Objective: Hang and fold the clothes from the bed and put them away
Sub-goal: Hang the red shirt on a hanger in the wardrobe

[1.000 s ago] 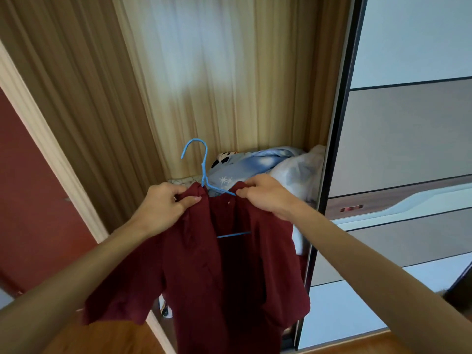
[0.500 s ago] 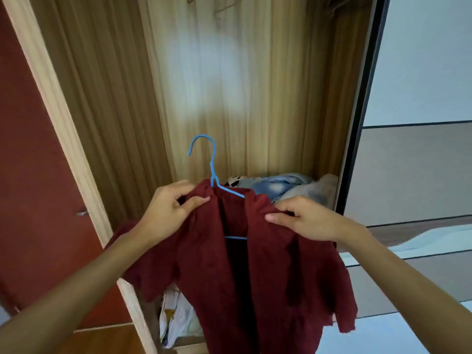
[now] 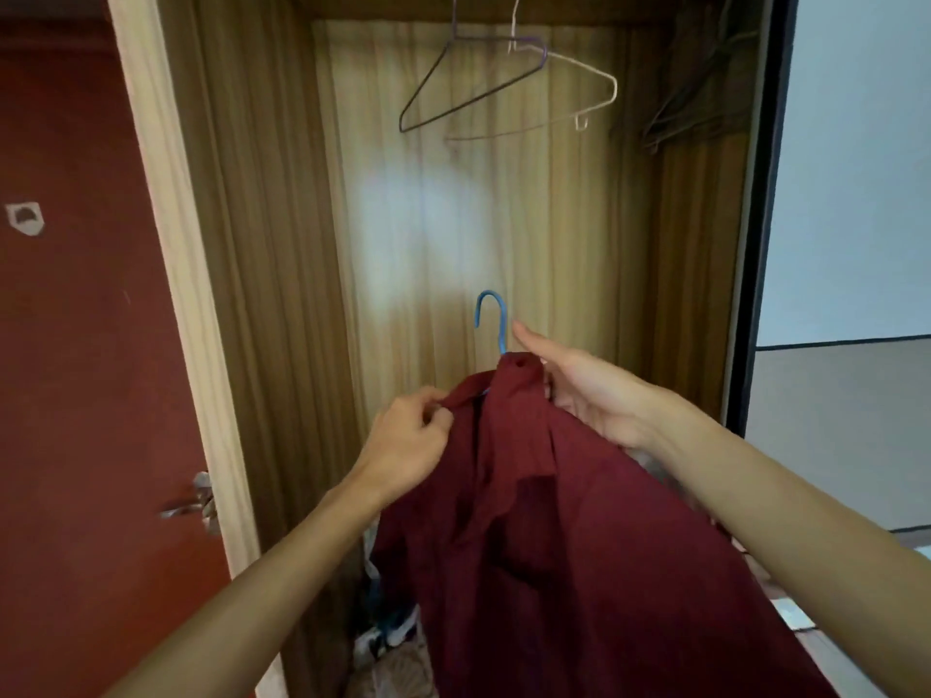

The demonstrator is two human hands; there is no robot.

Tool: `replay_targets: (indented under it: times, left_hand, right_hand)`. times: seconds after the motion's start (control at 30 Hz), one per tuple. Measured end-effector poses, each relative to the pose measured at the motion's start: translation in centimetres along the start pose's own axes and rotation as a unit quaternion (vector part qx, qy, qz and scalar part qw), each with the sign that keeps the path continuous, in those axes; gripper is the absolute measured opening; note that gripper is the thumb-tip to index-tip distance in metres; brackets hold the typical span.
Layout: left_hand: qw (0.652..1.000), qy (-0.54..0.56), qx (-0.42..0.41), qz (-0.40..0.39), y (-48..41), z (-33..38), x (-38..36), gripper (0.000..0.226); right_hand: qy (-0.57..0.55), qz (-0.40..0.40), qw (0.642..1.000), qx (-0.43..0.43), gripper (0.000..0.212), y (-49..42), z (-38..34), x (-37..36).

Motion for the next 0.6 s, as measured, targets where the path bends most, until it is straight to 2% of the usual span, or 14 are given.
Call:
replay_targets:
  times: [0.03,0.1,0.13,0.17,0.2,0.27,0.3,0.37,0.4,0.5,0.57,0.6]
  left_hand:
    - [0.997,0.075,0.03,-0.009,-0.5,-0.1,0.2,0.03]
    - [0.978,0.196,0.06,-0.047,-1.5,0.2,0.2,0.059]
    - [0.975,0.209,0.054,-0.058,-2.1,0.5,0.1,0.069]
    - [0.973,0.219,0.04,-0.064,-2.7,0.9,0.0,0.068]
    - [0.97,0.236,0.024,-0.055,-3.5,1.3,0.1,0.057]
    - [0.956,0.294,-0.001,-0.007,-5.4,2.3,0.9,0.018]
    - [0.948,0.317,-0.011,0.016,-6.5,2.7,1.6,0.01]
    - [0.941,0.334,-0.014,0.049,-9.1,2.6,3.1,0.011]
    - [0.944,0.322,-0.009,0.065,-10.5,2.3,3.9,0.009]
    - [0.953,0.269,0.004,0.137,-15.0,1.3,6.4,0.008]
    - [0.952,0.242,0.007,0.186,-17.9,0.9,7.9,0.005]
    - [0.954,0.216,0.005,0.207,-19.3,0.9,8.5,0.015]
  right_hand:
    - [-0.016,-0.012,1.0,0.004,0.071,-0.7,-1.0,-0.3]
    - [-0.052,-0.016,0.998,0.012,0.071,-2.2,-2.9,-0.8]
    - [-0.057,-0.015,0.998,0.02,0.068,-2.9,-3.9,-1.2]
    - [-0.055,-0.011,0.998,0.029,0.064,-3.6,-4.9,-1.6]
    - [-0.044,-0.001,0.998,0.034,0.061,-4.4,-5.7,-1.7]
    - [-0.021,0.012,0.999,0.046,0.051,-6.0,-7.1,-1.9]
    - [-0.017,0.001,0.998,0.052,0.044,-6.7,-7.7,-1.9]
    - [-0.009,-0.021,0.998,0.056,0.031,-7.8,-9.0,-1.9]
    - [0.015,-0.008,0.998,0.061,0.028,-8.5,-9.7,-1.6]
    - [0.17,0.109,0.975,0.093,0.042,-10.7,-12.7,-0.3]
    - [0.231,0.164,0.952,0.116,0.051,-12.7,-15.2,0.3]
    - [0.246,0.18,0.944,0.129,0.054,-14.0,-16.4,0.6]
Point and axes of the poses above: each hand's wrist, its own y-axis away from the middle knuckle, its own x-axis out of the back of the hand, z = x × y, the point moved 5 cm from there along -y, towards the middle knuckle, and after that the axes turned 10 degrees about y, right-handed, at the moved point
